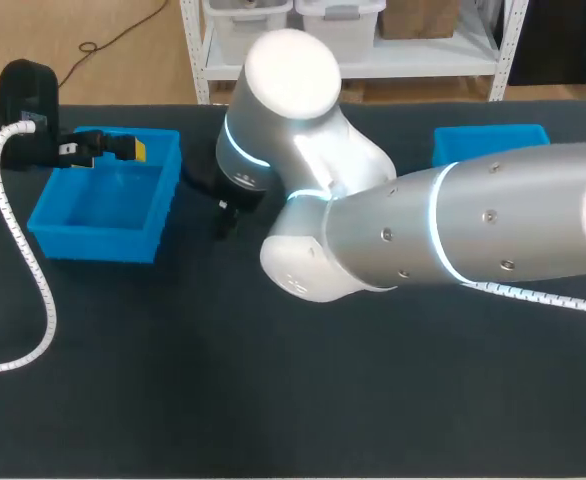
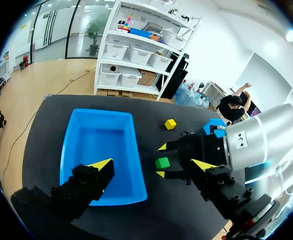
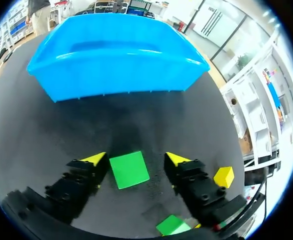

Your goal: Put the green cubes in the right bin and the yellow cubes in the left bin.

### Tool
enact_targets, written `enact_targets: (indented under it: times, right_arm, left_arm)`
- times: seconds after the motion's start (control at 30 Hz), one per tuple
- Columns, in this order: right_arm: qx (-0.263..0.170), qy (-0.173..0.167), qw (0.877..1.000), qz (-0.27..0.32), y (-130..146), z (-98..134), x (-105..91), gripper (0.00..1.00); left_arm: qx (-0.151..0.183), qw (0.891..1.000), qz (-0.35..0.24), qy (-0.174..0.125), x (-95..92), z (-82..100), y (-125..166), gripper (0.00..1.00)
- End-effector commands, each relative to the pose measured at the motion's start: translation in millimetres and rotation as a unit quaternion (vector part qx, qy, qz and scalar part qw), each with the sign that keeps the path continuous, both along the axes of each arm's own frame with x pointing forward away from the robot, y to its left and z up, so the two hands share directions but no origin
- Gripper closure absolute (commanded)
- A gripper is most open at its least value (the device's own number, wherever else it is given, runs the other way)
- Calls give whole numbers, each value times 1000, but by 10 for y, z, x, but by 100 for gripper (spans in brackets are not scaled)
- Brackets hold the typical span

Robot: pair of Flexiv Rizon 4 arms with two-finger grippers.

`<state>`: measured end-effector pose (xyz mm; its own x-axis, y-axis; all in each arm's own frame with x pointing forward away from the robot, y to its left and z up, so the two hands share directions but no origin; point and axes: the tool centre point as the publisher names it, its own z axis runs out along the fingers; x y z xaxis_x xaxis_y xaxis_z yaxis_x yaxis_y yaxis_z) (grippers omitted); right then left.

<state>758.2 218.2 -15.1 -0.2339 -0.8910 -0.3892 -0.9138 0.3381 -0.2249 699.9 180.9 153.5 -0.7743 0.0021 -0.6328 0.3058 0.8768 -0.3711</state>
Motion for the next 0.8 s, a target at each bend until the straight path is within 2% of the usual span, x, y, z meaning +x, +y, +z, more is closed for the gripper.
enact_targets:
  times: [0.03, 0.23, 0.37, 0.5, 0.63, 0.8]
  right_arm:
    - [2, 0, 1000, -5, -37, 46, -9, 100]
    - [1, -2, 1000, -12, -75, 108, -9, 100]
    - [10, -13, 999, -30, -125, 282, 54, 100]
    - [31, -41, 997, -60, -254, 629, 180, 100]
    - [59, -67, 990, -113, -522, 1023, 363, 100]
    - [86, -97, 970, -204, -1092, 1464, 582, 100]
  left_arm:
    - [-6, 1000, -4, -4, 1, -24, 26, 0]
    - [-6, 1000, -4, -4, 1, -24, 26, 0]
    - [-6, 1000, -4, -4, 1, -24, 26, 0]
    - [-6, 1000, -4, -4, 1, -24, 26, 0]
    - [-6, 1000, -4, -4, 1, -24, 26, 0]
    - [-6, 1000, -4, -4, 1, -24, 26, 0]
